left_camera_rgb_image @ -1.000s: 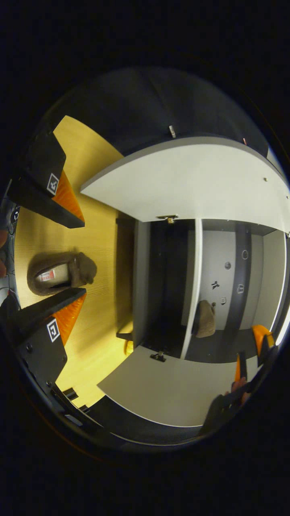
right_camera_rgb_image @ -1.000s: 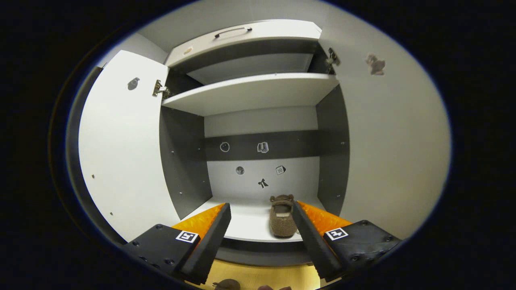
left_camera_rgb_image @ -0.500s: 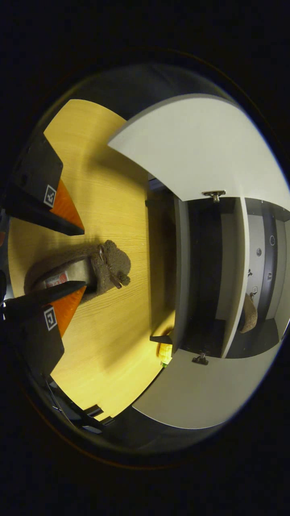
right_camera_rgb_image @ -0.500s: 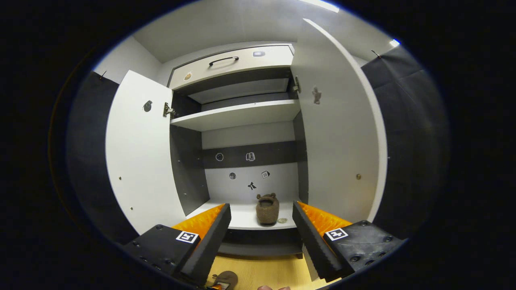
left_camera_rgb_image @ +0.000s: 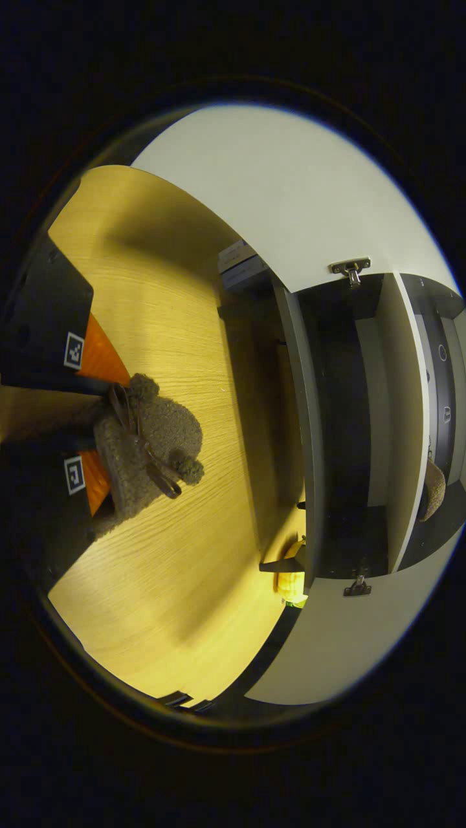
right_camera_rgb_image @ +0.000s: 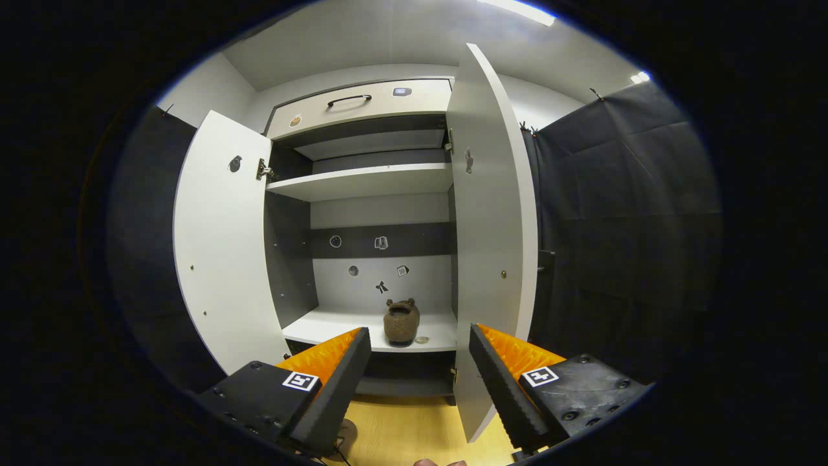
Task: Grab one shoe with the right hand and put it into the shoe cabinet, grab the other shoe with the left hand and put it into the shoe cabinet; then close the right door with the right hand and the left door with the left hand.
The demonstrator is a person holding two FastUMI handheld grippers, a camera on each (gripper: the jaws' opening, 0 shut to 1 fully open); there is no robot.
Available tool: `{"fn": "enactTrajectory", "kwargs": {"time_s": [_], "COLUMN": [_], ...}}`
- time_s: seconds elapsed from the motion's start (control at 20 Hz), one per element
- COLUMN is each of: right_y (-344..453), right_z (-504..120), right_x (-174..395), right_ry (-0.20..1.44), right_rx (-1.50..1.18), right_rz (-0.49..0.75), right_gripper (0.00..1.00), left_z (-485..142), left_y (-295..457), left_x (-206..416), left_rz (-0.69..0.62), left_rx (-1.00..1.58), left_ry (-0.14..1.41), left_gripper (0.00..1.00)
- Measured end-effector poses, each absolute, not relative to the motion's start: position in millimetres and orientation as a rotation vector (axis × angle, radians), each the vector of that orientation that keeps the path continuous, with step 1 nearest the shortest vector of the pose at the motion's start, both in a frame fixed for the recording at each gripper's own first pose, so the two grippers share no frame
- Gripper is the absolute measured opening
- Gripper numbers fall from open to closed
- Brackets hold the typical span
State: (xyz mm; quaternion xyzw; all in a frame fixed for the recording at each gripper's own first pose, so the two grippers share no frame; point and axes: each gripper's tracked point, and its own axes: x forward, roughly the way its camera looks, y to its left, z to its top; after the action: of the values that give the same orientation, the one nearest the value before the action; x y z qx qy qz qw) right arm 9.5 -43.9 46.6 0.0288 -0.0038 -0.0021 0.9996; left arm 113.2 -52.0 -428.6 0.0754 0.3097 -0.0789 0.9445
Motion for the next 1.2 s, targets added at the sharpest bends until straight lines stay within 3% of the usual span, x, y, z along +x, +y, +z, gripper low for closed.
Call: {"fn": "enactTrajectory", "kwargs": {"time_s": [0.05,0.15,0.25,0.55,0.8,1.2], "right_y": [-43.4,-47.9,-46.0,-49.6,-63.4,-87.7], "right_z": [45.0,45.0,43.0,45.1,39.3,27.1], "right_x": [8.9,9.9,10.4,11.6,13.9,10.6], "right_ry": [-0.005,-0.003,0.003,0.002,0.009,0.033], "right_rx": [0.048,0.037,0.045,0.058,0.055,0.054], "right_rz": [-0.005,0.001,0.010,0.013,-0.002,-0.026], "right_gripper": [0.98,0.98,0.98,0.98,0.98,0.98], "left_z": [-429.7,-427.6,-413.0,-342.1,-249.6,-97.4], "left_y": [-50.6,-53.7,-56.4,-54.5,-57.6,-58.4], "left_x": [114.5,113.0,110.6,91.2,85.6,154.2], "left_rz": [-0.156,-0.177,-0.187,-0.148,-0.132,-0.065], "left_rx": [0.161,0.170,0.163,0.121,0.102,0.006], "left_ry": [0.644,0.674,0.662,0.729,0.694,0.547], "left_gripper": [0.23,0.12,0.09,0.08,0.08,0.08]}}
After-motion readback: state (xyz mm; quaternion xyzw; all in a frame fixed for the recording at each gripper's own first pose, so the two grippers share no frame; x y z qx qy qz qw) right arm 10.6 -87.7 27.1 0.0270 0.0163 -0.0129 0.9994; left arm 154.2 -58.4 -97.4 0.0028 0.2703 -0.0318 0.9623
